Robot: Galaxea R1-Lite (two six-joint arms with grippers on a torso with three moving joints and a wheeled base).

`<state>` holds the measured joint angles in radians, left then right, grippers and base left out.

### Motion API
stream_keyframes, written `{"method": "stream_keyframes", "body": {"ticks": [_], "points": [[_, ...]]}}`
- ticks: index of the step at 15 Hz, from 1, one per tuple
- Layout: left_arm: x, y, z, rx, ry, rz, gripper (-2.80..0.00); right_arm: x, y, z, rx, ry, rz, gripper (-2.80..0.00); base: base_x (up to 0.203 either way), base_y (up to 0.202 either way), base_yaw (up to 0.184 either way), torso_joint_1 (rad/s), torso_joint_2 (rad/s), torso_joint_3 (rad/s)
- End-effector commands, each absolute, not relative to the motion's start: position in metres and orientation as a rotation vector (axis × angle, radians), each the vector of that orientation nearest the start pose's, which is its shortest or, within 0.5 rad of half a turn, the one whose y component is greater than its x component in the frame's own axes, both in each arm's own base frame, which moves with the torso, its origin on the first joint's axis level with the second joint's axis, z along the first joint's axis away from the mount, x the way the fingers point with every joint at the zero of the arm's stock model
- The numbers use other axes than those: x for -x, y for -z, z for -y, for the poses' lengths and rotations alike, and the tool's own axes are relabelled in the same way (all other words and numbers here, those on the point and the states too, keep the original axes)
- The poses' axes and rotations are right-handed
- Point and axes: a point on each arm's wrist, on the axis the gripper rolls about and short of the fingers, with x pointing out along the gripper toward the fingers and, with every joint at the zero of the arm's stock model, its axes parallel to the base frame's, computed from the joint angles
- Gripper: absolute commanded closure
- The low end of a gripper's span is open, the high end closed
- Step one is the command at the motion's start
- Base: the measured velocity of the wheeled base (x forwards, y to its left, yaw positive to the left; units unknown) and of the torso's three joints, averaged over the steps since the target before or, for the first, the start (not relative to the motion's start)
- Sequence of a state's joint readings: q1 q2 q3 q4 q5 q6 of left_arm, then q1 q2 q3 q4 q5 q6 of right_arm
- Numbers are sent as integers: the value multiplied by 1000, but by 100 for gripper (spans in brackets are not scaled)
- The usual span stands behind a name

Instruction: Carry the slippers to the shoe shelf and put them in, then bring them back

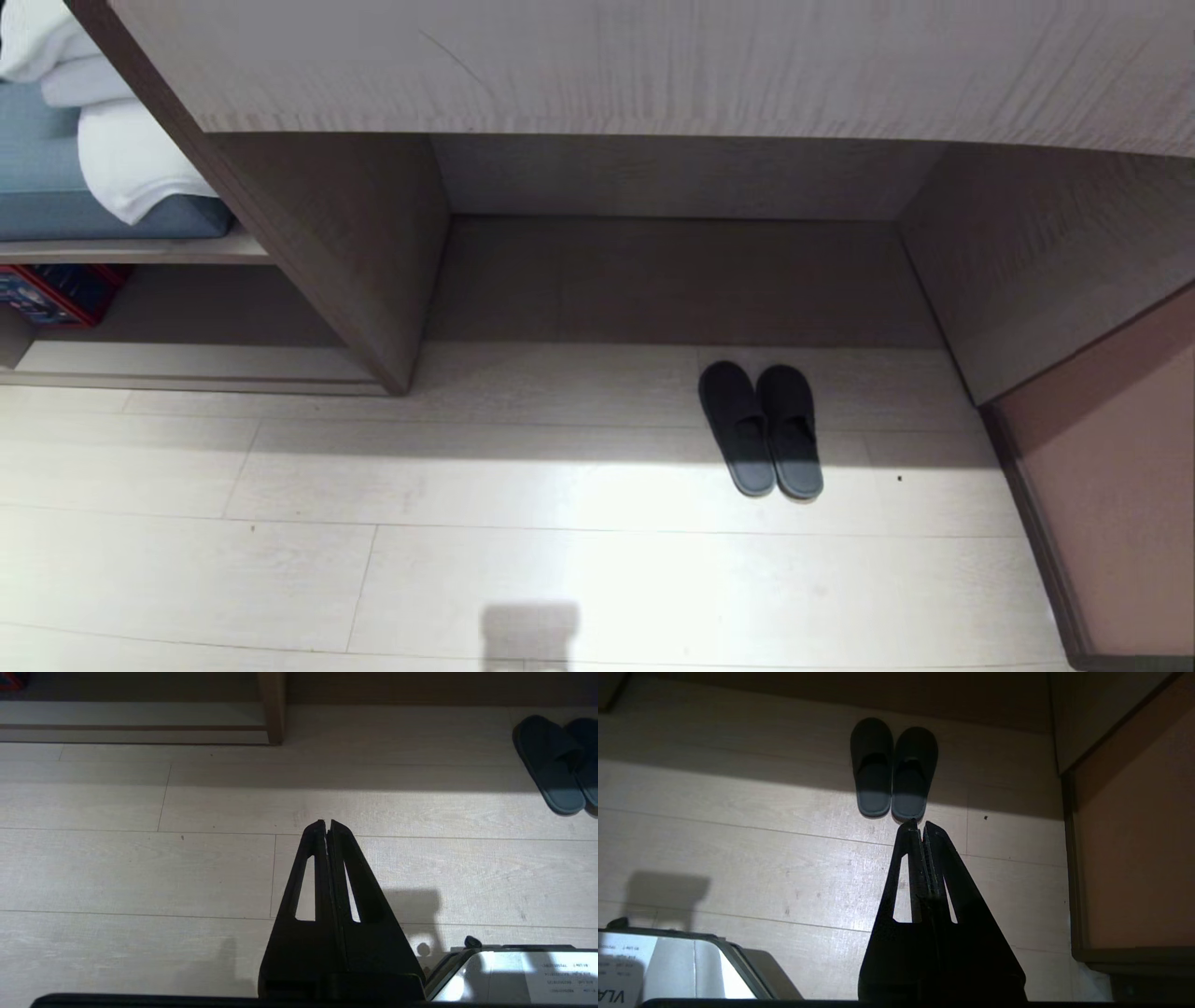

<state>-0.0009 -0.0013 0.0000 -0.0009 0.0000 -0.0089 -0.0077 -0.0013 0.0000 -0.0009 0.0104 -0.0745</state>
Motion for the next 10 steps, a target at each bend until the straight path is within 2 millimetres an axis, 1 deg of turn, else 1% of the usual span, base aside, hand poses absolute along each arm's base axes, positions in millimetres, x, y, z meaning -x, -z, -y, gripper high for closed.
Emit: {"method": "stream_keyframes", "body": {"ticks": [1, 10], "points": [[23, -76, 0, 9, 0, 2, 0, 23, -76, 0, 75, -3, 2, 0, 0, 0, 0, 0, -5, 205], [23, -76, 0, 9, 2, 2, 0, 23, -76, 0, 71, -1, 2, 0, 0, 0, 0, 2, 2, 208]]}}
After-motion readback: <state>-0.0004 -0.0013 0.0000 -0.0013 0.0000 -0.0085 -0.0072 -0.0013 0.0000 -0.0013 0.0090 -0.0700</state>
